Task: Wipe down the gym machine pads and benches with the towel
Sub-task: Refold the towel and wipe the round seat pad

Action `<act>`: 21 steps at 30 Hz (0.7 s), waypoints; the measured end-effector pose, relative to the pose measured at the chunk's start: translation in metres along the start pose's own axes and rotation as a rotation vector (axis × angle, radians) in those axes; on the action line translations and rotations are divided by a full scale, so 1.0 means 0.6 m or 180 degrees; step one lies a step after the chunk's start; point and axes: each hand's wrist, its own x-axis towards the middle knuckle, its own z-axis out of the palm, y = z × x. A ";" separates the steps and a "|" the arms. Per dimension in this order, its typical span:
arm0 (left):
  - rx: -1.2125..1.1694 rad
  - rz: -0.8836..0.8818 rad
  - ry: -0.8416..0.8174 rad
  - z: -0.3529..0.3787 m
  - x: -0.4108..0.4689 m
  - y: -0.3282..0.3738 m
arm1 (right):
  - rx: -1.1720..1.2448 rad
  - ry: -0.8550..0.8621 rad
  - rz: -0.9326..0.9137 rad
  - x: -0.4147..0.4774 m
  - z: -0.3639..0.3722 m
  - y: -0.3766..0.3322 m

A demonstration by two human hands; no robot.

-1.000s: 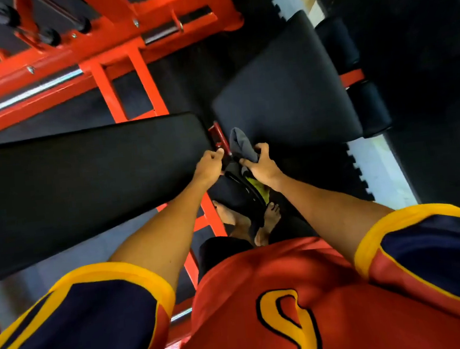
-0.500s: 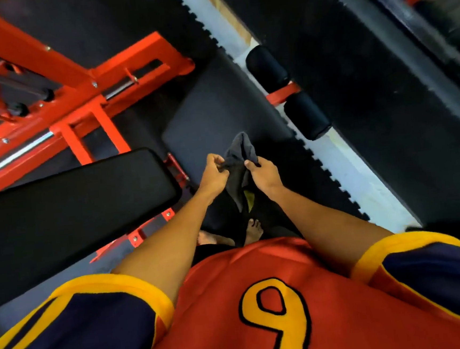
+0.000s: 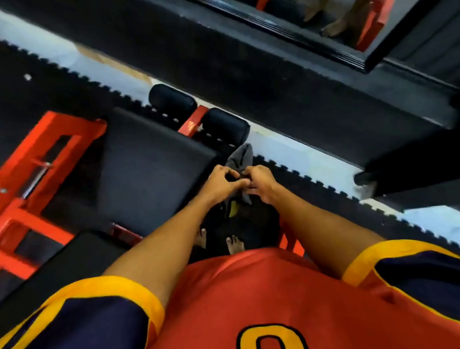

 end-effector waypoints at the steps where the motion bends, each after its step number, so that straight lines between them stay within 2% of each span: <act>1: 0.0301 0.0018 -0.0146 0.002 0.011 0.003 | 0.0172 0.0080 0.0038 -0.003 -0.009 -0.001; 3: 0.0964 0.0193 -0.0514 0.005 0.033 0.014 | 0.0518 0.0222 0.0113 -0.005 -0.029 0.002; 5: 0.1428 0.0513 -0.0653 0.006 0.051 0.026 | 0.0788 0.0283 0.0150 -0.010 -0.042 0.005; 9: 0.1615 0.0960 -0.0722 0.010 0.081 0.068 | 0.0802 0.0515 -0.0077 -0.029 -0.063 0.019; 11: 0.1728 0.1119 -0.0911 0.022 0.098 0.102 | 0.0474 0.0945 -0.0359 -0.047 -0.087 0.031; 14: 0.1844 0.1479 -0.1251 0.046 0.125 0.151 | -0.0523 0.1399 -0.0798 -0.075 -0.135 0.049; 17: 0.1938 0.1859 -0.1637 0.087 0.152 0.208 | -0.1214 0.1654 -0.0664 -0.089 -0.200 0.068; 21: 0.2027 0.2336 -0.1993 0.152 0.180 0.289 | -0.1868 0.2263 -0.0351 -0.098 -0.303 0.096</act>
